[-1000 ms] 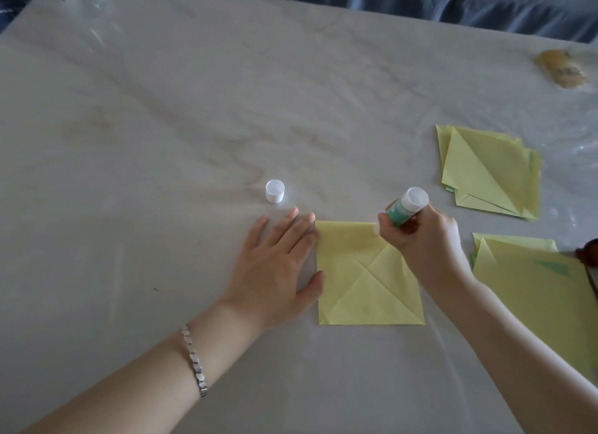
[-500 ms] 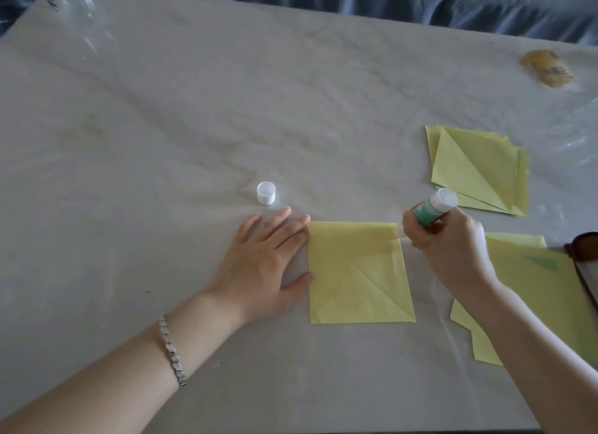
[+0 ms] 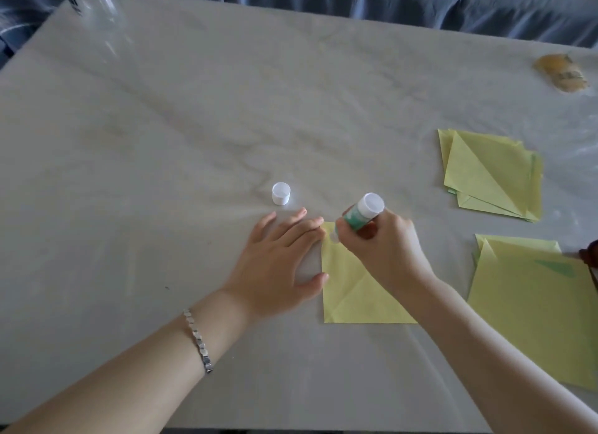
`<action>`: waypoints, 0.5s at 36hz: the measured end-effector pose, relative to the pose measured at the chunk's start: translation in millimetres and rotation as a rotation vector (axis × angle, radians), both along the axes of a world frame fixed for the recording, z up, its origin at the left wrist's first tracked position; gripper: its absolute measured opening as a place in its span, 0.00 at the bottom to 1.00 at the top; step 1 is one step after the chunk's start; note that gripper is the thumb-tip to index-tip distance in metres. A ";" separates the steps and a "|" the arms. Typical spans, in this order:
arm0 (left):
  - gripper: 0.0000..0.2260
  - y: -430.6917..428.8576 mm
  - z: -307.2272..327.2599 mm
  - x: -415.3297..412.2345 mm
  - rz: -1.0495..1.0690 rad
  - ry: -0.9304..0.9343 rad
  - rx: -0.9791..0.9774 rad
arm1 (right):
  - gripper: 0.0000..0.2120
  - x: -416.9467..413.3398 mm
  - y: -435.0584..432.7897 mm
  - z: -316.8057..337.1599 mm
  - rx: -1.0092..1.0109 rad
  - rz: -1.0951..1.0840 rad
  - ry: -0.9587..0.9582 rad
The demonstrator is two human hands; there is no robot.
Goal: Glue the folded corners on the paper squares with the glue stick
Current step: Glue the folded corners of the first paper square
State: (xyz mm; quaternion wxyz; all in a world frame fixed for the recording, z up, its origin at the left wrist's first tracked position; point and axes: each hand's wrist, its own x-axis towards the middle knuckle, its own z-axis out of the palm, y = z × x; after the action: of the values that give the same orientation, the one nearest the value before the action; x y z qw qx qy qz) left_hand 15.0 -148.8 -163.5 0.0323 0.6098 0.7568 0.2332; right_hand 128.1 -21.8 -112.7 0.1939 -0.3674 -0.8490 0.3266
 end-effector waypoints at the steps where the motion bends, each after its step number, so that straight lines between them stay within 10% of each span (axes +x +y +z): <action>1: 0.25 0.0 -0.6 0.0 0.000 -0.004 0.006 | 0.16 -1.1 -1.9 -0.9 -0.005 0.014 0.008; 18: 0.25 0.0 -2.5 1.7 -0.013 0.066 0.017 | 0.12 13.5 6.3 -2.0 0.043 0.028 -0.037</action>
State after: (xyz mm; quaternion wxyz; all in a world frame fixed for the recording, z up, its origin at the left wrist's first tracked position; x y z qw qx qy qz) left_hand 16.7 -148.8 -165.9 0.0037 0.6226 0.7513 0.2189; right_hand 141.6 -15.5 -114.7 0.1815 -0.3574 -0.8643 0.3038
